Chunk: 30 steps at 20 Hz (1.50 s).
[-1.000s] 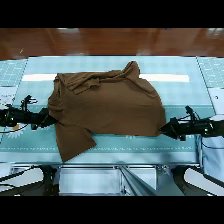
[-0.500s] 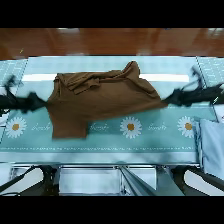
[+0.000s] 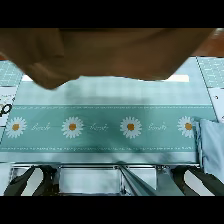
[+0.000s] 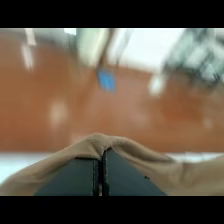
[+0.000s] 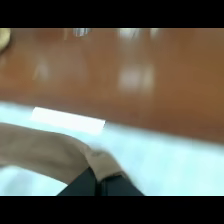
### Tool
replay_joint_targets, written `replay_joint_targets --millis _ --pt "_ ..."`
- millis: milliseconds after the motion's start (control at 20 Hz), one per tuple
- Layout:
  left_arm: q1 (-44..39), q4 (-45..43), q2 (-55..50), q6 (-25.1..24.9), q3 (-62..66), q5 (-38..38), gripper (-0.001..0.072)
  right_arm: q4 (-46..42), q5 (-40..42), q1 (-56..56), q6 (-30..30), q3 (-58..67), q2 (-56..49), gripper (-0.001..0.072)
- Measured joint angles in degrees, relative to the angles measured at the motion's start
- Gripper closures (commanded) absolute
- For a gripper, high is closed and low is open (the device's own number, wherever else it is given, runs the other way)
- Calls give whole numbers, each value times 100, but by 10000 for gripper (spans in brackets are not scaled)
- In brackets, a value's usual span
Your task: Fold the shirts.
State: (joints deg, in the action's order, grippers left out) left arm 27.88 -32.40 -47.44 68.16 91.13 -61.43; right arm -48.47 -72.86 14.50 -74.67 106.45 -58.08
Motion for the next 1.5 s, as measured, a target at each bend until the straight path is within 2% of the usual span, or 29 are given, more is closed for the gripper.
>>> replay_joint_targets --millis 200,550,800,950,1050,1150,1300,1500 --pt "4 -640 645 116 815 142 689 -468 26 0 -111 568 754 685" --pt "-525 -3276 2114 1191 1106 -4 688 -1766 -612 0 -632 754 1923 685" --pt "-791 -4100 2459 1637 859 -216 688 -1976 -868 0 -857 476 2164 685" --pt "-826 -4129 2406 1821 129 -317 688 -1744 -892 0 -887 -273 2201 685" --pt "-844 -3735 2251 1805 -577 -258 688 -1572 -730 0 -863 -944 2201 685" --pt "-855 -3121 1932 1589 -1403 -76 688 -1397 -420 0 -754 -1753 2127 685" --pt "-866 -2492 1145 1318 -2479 258 688 -1108 94 -92 -553 -2905 1714 685" --pt "-1038 -2149 -442 944 -3045 964 688 -964 1069 -507 -280 -3668 404 685"
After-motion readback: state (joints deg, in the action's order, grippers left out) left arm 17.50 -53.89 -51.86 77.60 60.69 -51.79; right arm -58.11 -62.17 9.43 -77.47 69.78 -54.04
